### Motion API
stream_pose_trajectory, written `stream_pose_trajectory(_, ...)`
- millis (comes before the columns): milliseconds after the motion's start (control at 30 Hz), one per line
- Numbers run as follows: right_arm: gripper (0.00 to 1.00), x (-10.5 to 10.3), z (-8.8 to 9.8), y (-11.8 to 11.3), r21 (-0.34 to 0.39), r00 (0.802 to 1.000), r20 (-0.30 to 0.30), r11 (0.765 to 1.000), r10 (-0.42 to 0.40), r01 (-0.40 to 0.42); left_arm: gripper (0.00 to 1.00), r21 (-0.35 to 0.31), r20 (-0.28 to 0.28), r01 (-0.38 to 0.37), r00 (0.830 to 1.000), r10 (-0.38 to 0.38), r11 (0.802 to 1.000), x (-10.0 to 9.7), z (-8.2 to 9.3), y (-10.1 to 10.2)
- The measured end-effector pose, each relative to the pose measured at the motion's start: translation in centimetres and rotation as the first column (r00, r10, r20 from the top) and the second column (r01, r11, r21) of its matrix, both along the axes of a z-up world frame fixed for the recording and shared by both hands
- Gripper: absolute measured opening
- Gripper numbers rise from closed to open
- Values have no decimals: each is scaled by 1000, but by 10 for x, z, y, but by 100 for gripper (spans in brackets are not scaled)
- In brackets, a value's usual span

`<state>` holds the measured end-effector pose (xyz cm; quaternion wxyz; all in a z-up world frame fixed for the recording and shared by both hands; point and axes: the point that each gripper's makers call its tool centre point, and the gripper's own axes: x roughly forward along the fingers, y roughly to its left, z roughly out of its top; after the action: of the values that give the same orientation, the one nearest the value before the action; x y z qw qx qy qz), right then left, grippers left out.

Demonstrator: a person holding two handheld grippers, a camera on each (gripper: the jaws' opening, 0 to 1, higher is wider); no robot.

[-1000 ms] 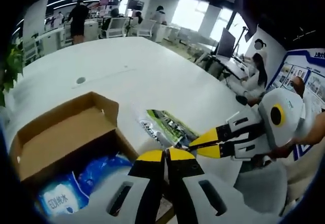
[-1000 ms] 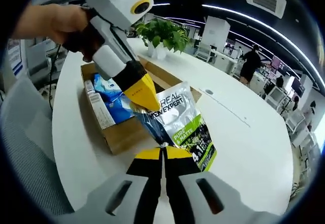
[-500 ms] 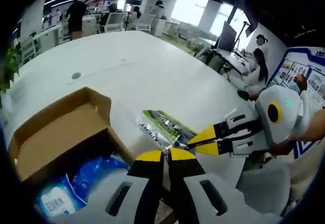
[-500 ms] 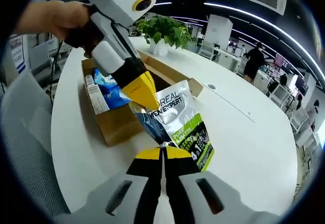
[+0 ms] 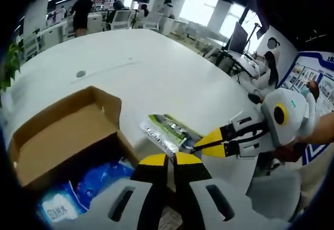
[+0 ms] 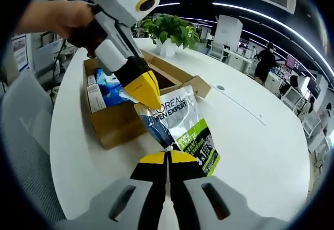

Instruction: Operate the shoe box by opening the lid, removing the specified soft item, and placing it in the target area until the item is outside and the box remains undamaged.

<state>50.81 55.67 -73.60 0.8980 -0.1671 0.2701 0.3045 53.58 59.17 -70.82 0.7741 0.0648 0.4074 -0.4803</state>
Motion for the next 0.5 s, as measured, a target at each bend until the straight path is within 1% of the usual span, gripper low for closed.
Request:
stream_pose_trajectory(67,0,2,-1,-2,1,1000,1,1000,-2,2,1,1,15,2,1000,-2,1000,2,1,0)
stream_pose_trajectory(167,0,6,-3,-5,2,1000,1,1000,-5,5,1,-8,16,-6,1000,6,1000,5,4,2)
stream_pose_trajectory(300,0,8,-7,-7,-1,1000,-9,1000,0,0,3,-27,18,-20,1000,20,999,6,12,5)
stream_pose_trajectory(400,0,8,-12,-5,-10,1000,-17,1000,19,-19,5,-36,27,-23,999,24,999,7,19,8)
stream_pose_trajectory(500,0,8,-16,-2,-24,999,-25,999,40,-40,5,-45,36,-36,999,38,998,10,25,15)
